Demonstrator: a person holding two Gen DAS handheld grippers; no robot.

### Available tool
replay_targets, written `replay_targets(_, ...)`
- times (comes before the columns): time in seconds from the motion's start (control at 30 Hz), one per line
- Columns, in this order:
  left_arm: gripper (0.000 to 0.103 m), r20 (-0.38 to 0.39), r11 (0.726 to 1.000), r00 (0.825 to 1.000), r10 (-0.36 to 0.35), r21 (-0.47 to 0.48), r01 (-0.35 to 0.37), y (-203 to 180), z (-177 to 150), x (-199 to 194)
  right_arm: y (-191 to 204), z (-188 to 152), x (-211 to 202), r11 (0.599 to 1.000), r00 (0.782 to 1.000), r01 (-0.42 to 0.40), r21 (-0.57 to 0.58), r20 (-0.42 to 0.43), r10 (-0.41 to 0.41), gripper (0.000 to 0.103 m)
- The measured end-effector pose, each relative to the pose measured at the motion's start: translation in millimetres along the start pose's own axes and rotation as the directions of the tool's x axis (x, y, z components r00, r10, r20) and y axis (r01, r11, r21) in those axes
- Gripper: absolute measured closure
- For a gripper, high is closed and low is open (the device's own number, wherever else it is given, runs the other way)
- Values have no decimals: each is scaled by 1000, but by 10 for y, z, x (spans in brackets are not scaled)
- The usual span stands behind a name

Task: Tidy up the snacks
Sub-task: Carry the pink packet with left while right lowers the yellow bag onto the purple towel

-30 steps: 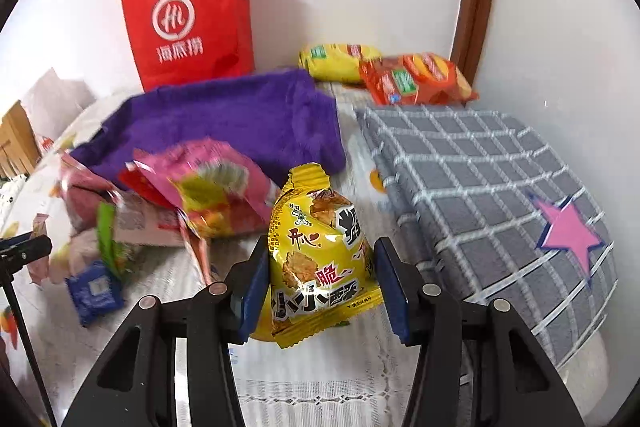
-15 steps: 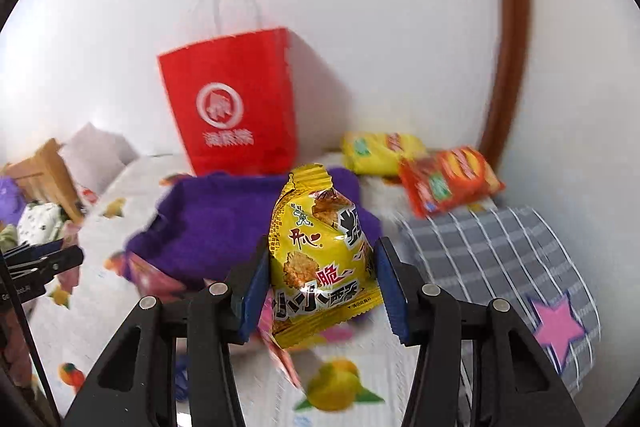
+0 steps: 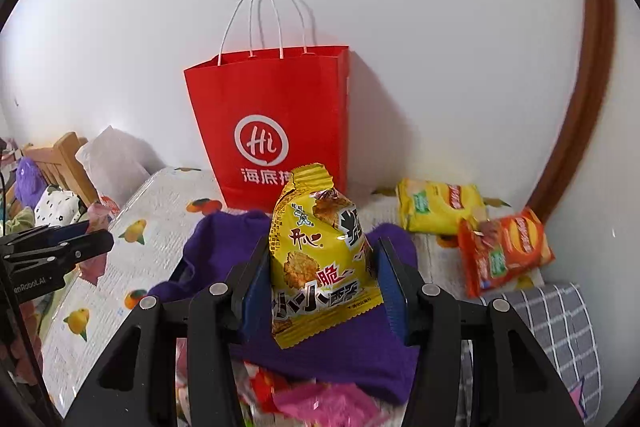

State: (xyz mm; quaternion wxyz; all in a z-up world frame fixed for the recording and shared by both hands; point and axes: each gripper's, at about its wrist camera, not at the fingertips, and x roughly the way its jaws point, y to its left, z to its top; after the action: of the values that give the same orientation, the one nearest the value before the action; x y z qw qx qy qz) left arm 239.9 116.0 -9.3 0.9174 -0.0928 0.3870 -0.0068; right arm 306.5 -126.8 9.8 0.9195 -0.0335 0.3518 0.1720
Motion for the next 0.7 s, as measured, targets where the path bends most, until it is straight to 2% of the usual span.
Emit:
replay_targets(0.2,62,4,1000,1000,12,-20,-12,44,224,254,-83,109,352,1000,999,-9,-3,-41,9,53)
replay_targets(0.47,62,-42,998,999,17,-53,-19,111,439,793,-336,75,863,1000,992,-27,-3,-120,27,53)
replay_targets(0.57,62,-54,998,998,21,-57,-25,135,466,951,-441,84,1033,999,990,-25,25,-140,28,53)
replay_targets(0.7,62,-66,998,997,25,-58,-29,211,430,1112,-510,55,1192,997,985,-62,54,-158,70,53)
